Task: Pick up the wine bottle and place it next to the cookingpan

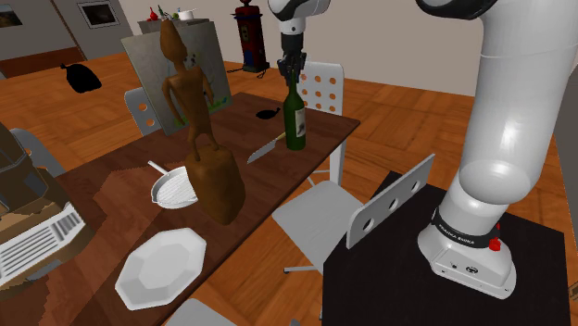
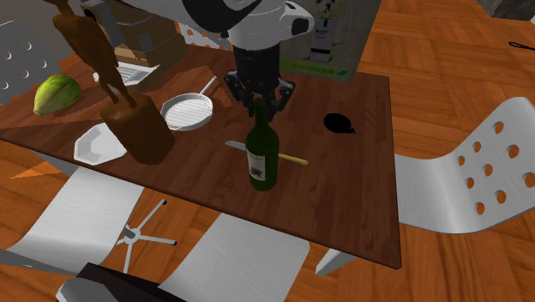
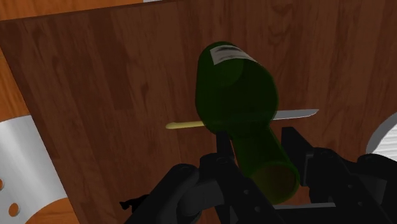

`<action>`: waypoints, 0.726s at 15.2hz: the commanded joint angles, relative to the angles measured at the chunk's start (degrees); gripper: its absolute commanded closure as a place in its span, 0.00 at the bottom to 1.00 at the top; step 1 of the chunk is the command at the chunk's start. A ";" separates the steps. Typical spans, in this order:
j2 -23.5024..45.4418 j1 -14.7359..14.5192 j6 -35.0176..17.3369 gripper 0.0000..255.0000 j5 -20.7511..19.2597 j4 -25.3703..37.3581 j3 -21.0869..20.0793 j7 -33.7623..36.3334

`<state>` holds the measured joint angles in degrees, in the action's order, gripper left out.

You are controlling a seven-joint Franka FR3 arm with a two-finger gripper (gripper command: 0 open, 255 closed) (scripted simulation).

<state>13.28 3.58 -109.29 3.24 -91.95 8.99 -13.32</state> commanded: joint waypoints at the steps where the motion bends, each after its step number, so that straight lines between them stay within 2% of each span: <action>1: -0.19 0.01 1.55 1.00 -0.06 1.37 0.02 0.07; 11: 0.24 0.21 9.17 1.00 -0.05 9.41 0.10 0.22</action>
<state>13.47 3.79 -100.83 3.18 -83.30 9.10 -13.16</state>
